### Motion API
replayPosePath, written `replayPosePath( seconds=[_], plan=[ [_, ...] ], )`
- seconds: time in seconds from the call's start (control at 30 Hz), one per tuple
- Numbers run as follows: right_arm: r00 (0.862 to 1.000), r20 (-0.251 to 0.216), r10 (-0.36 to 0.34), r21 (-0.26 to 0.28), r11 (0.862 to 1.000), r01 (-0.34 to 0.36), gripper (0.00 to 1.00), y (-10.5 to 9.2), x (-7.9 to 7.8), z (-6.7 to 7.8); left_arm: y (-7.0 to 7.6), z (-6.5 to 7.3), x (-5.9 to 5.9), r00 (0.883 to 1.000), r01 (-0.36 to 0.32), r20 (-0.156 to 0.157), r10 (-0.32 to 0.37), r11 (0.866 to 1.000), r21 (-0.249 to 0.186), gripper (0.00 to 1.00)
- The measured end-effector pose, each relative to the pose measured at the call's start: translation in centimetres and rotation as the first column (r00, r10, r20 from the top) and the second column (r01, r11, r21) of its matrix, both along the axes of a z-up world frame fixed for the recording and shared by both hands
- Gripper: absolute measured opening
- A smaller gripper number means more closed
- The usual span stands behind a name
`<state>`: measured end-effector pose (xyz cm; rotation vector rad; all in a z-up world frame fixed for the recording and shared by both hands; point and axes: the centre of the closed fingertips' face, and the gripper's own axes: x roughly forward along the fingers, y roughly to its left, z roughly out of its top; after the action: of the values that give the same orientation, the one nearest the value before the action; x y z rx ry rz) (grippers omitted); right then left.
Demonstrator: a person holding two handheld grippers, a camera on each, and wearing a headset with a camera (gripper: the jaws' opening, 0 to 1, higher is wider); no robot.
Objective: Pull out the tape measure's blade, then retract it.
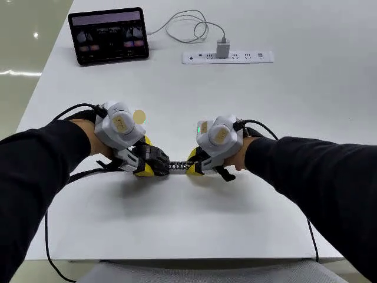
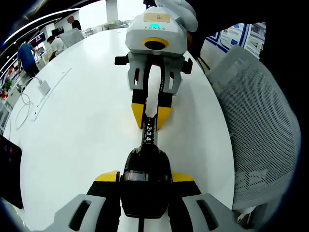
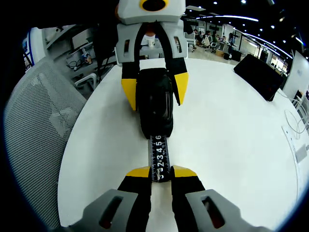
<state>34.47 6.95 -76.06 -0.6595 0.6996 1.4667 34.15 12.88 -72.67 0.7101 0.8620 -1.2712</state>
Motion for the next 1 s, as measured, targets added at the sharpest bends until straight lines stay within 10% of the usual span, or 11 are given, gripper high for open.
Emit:
replayPosePath(
  seconds=[1.0],
  plan=[
    [1.000,0.012,-0.018,-0.016,1.000,0.018,0.11,-1.5,0.0,0.1,-0.1,0.1,-0.1,1.000,-0.014,0.003,0.014,1.000,-0.015,0.34]
  ],
)
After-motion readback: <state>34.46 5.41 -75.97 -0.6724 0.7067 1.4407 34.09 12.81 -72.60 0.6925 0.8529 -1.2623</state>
